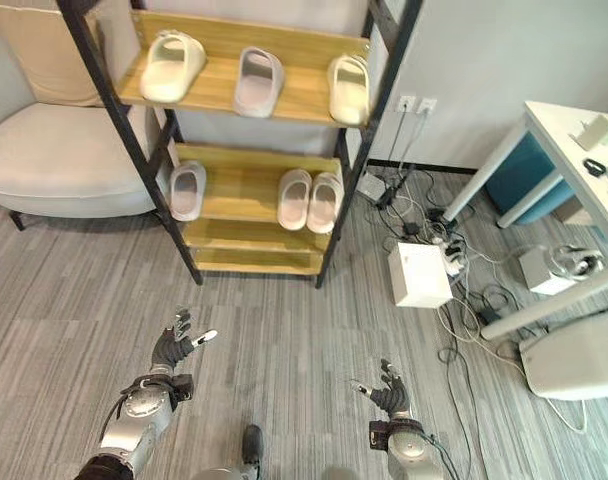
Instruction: Arrange the slippers neatly on the shoe rack.
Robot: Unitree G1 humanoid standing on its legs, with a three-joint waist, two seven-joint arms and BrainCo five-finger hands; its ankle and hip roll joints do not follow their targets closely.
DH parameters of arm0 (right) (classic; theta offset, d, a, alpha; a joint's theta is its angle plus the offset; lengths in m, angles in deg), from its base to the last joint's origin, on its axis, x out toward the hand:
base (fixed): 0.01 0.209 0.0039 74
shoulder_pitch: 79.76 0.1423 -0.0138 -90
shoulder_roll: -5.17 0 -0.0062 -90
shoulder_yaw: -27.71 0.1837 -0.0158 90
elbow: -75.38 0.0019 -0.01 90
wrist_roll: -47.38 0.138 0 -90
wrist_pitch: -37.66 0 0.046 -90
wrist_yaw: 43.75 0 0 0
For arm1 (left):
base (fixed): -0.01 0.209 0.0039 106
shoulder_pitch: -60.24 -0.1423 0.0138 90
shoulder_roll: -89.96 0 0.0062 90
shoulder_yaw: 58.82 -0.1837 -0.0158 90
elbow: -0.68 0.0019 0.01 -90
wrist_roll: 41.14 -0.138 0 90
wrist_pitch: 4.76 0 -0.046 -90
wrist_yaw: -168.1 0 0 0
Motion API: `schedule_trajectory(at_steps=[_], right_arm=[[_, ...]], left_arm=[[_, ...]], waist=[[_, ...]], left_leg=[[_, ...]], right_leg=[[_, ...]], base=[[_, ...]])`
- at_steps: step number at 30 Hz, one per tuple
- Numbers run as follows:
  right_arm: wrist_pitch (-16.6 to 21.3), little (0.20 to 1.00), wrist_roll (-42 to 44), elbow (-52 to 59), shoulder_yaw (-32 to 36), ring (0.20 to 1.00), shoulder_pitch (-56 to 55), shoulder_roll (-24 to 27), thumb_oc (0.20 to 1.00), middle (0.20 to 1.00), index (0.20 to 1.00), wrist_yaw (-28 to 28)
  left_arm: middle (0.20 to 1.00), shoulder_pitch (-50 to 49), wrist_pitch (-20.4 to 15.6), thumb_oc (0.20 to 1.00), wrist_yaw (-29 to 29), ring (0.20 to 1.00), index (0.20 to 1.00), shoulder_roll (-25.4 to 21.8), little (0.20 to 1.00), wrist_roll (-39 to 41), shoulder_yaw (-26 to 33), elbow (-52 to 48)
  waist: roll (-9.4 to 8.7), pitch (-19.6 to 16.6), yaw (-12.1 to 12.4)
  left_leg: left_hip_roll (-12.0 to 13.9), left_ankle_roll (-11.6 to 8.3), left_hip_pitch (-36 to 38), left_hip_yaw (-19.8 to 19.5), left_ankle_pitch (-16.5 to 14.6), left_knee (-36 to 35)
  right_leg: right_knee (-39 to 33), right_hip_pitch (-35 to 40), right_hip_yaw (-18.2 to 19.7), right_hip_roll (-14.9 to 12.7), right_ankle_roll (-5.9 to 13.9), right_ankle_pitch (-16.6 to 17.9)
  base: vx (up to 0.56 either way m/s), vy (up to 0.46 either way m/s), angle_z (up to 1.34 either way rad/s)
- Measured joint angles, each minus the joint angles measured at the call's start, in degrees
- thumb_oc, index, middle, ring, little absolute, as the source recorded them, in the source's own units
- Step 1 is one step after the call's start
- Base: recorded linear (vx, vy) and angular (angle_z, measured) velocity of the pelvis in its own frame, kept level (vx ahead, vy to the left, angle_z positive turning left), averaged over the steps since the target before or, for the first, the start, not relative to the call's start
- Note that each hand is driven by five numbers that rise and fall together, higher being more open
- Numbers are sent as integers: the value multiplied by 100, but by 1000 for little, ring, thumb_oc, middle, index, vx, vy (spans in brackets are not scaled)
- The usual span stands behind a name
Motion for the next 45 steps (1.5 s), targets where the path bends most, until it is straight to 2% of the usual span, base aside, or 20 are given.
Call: schedule_trajectory(at_steps=[3, 6, 10, 12, 13, 16, 18, 20, 21, 22, 23, 25, 27, 29, 31, 32, 34, 38, 44, 45], right_arm=[[-11, 1000, 3, -2, 18, 1000, 40, 44, 1000, 1000, 1000, -4], [-32, 1000, 7, -17, 21, 1000, -19, 45, 1000, 1000, 1000, -10], [-34, 1000, 4, -98, 9, 1000, -246, 40, 1000, 1000, 1000, 1], [-38, 1000, 4, -236, 25, 1000, -256, 71, 1000, 1000, 1000, -1], [-1, 1000, 4, -201, 29, 1000, -118, 110, 1000, 1000, 1000, 8], [19, 1000, 6, -156, 54, 1000, -40, 130, 1000, 1000, 1000, 21], [75, 1000, 8, -207, 56, 1000, 10, 196, 1000, 1000, 1000, 22], [96, 1000, 15, -224, 76, 1000, 32, 229, 1000, 1000, 1000, 4], [91, 1000, 16, -220, 68, 1000, 26, 219, 1000, 1000, 1000, 0], [90, 1000, 18, -231, 71, 1000, 36, 228, 1000, 1000, 1000, 1], [95, 1000, 59, -282, 69, 1000, 32, 237, 1000, 1000, 1000, -5], [92, 1000, 123, -452, 56, 1000, 62, 236, 1000, 1000, 1000, -17], [61, 1000, 124, -513, 59, 1000, 31, 253, 1000, 1000, 1000, -20], [72, 1000, 122, -433, 64, 1000, -39, 293, 1000, 1000, 1000, -20], [69, 1000, 121, -422, 68, 1000, -140, 470, 1000, 1000, 1000, -13], [69, 1000, 120, -448, 71, 1000, -159, 479, 1000, 1000, 1000, -13], [16, 1000, 119, -350, 0, 1000, -113, 348, 1000, 1000, 1000, 2], [-4, 1000, 112, -328, 10, 1000, 143, 71, 1000, 1000, 1000, 48], [-41, 1000, 108, -320, 2, 1000, 226, -19, 1000, 1000, 1000, 51], [-48, 1000, 104, -338, 0, 1000, 233, -19, 1000, 1000, 1000, 55]], left_arm=[[1000, -103, 63, 1000, 0, 1000, 1000, 12, 1000, 1, -3, 45], [1000, -53, 60, 1000, 4, 1000, 1000, 10, 1000, -2, 5, 45], [1000, -176, 55, 1000, -29, 1000, 1000, 2, 1000, -49, -5, -26], [1000, -305, 47, 1000, -31, 1000, 1000, 5, 1000, -49, 9, -41], [1000, -353, 46, 1000, -42, 1000, 1000, 22, 1000, -47, 23, -45], [1000, -356, 49, 1000, -92, 1000, 1000, 147, 1000, -37, 15, -41], [1000, -230, 18, 1000, -104, 1000, 1000, 222, 1000, -19, 13, -45], [1000, -180, 19, 1000, -117, 1000, 1000, 236, 1000, -9, 5, -38], [1000, -102, 19, 1000, -116, 1000, 1000, 218, 1000, 10, 12, -42], [1000, -97, 21, 1000, -112, 1000, 1000, 219, 1000, 11, 7, -43], [1000, -54, 21, 1000, -108, 1000, 1000, 219, 1000, 10, -2, -41], [1000, 66, 21, 1000, -74, 1000, 1000, 243, 1000, 9, -14, 0], [1000, 199, 24, 1000, -16, 1000, 1000, 280, 1000, 8, -7, 39], [1000, 107, 32, 1000, -2, 1000, 1000, 296, 1000, 8, -7, 37], [1000, -33, 29, 1000, -9, 1000, 1000, 356, 1000, 7, -21, -24], [1000, -72, 23, 1000, -10, 1000, 1000, 344, 1000, 7, -16, -46], [1000, -181, 27, 1000, -21, 1000, 1000, 184, 1000, 7, -8, -211], [1000, -23, 28, 1000, -35, 1000, 1000, -34, 1000, 5, -12, -244], [1000, -170, 38, 1000, -41, 1000, 1000, -263, 1000, -20, 1, -248], [1000, -182, 38, 1000, -43, 1000, 1000, -261, 1000, -20, 8, -251]], waist=[[218, 152, -141], [160, 173, -251], [-82, 70, -336], [-30, 4, -262], [73, 9, -216], [-26, 108, -151], [-155, 209, -88], [-146, 294, -151], [-194, 393, -152], [-182, 421, -152], [-103, 430, -173], [-34, 447, -173], [24, 451, -158], [132, 398, -170], [456, 164, -178], [479, 141, -186], [199, 79, -124], [37, 79, -48], [-8, 63, -8], [-21, 65, 9]], left_leg=[[153, -332, 324, -258, -69, -48], [116, -514, 569, -488, -230, -48], [10, -672, 1097, -496, -508, -48], [160, -818, 1294, -468, -691, -47], [309, -895, 1222, -358, -726, 102], [374, -1260, 656, -328, -1047, 1751], [467, -1389, -186, -398, -1151, 3320], [603, -1397, -615, -520, -1158, 3467], [733, -1389, -841, -436, -1102, 2997], [867, -1348, -830, -384, -993, 2320], [1169, -1457, -759, -312, -497, 1071], [1504, -1657, -796, -321, 80, 130], [1836, -1683, -969, -160, 407, -114], [1878, -1682, -818, -146, 532, -105], [1658, -1592, -455, -153, 661, -114], [1579, -1608, -410, -172, 953, -104], [1181, -1319, -282, 3, 788, -73], [646, -977, -245, 127, 544, -70], [560, -847, -94, 457, 410, -76], [573, -848, -87, 505, 373, -75]], right_leg=[[-1911, -262, -339, 326, -362, 199], [-3668, -307, -359, 515, -316, 1136], [-3911, 21, -335, 473, -524, 2008], [-4087, 237, -376, 650, -898, 2597], [-4432, 412, -387, 833, -1049, 2657], [-4443, 748, -359, 876, -1464, 2444], [-4444, 866, -371, 871, -1443, 2313], [-4464, 978, -433, 938, -1521, 2134], [-4481, 1052, -520, 938, -1553, 2051], [-4482, 1122, -518, 958, -1544, 2002], [-4482, 1232, -535, 1036, -1541, 1909], [-4480, 1325, -553, 1115, -1490, 1795], [-4481, 1413, -603, 1185, -1394, 1741], [-4480, 1616, -579, 1194, -1245, 1640], [-4445, 1811, -482, 1184, -1079, 1521], [-4444, 1849, -462, 1127, -970, 1469], [-4442, 1893, -333, 713, -794, 1442], [-4179, 1766, -157, 145, -381, 1340], [-3625, 1374, -248, -83, -136, 1167], [-3747, 1360, -511, -125, -101, 1157]], base=[[282, -45, 30], [199, -72, 47], [148, -98, 56], [120, -125, 9], [121, -192, -7], [15, -144, 5], [44, -35, 3], [125, 31, 15], [200, 83, 9], [320, 171, 5], [266, 182, -4], [228, 191, 8], [226, 219, 3], [260, 259, -14], [174, 212, -22], [184, 286, -13], [120, 264, -8], [35, 181, -1], [21, 20, -31], [32, -41, -38]])
